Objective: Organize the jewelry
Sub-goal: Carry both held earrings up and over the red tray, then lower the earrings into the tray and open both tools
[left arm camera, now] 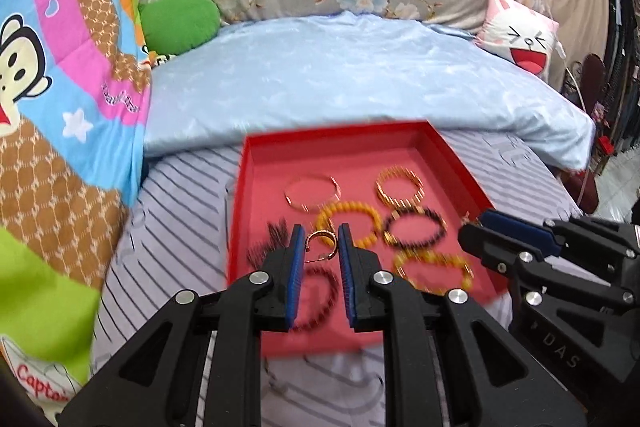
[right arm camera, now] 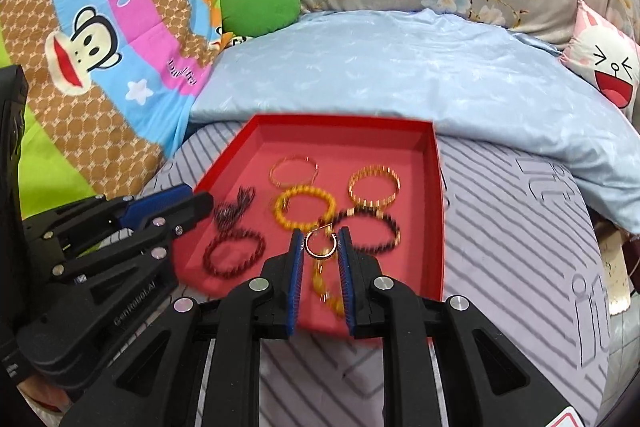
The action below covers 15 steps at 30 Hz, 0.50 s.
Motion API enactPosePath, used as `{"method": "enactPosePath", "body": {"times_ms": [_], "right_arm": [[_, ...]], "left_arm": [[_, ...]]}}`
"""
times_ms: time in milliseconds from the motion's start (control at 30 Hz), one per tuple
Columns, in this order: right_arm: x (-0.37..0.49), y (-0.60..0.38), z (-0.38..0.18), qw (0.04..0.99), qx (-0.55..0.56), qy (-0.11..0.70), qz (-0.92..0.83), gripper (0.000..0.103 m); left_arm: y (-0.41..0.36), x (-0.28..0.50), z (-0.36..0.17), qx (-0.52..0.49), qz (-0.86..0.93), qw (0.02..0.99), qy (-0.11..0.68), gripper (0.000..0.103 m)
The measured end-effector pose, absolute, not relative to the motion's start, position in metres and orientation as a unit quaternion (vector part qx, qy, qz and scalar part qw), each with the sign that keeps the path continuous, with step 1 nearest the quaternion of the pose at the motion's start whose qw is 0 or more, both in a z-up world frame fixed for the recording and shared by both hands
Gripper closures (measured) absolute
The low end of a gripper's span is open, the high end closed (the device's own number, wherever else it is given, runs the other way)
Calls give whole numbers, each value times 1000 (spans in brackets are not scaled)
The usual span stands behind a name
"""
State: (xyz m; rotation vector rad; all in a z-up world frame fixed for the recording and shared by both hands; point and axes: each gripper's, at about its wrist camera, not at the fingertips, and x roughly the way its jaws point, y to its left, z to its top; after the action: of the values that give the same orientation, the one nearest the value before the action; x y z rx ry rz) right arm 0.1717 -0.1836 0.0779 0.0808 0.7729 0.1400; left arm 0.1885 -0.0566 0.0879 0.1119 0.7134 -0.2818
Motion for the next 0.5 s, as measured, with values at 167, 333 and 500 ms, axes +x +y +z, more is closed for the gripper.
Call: {"method": "enactPosePath", "body": {"times_ms": [167,333,500], "right_arm": [[203,-187,77,920,47,383,68,87],[229,-189,70,914,55,396,70,87],[247,-193,58,908,58,410,60,87]], "left_arm": [[-59,220,90,54,-133,926,349,86],[-68,245,83,61,-137,920,362,86],[-75,261,74,62,-141,915,372,86]]}}
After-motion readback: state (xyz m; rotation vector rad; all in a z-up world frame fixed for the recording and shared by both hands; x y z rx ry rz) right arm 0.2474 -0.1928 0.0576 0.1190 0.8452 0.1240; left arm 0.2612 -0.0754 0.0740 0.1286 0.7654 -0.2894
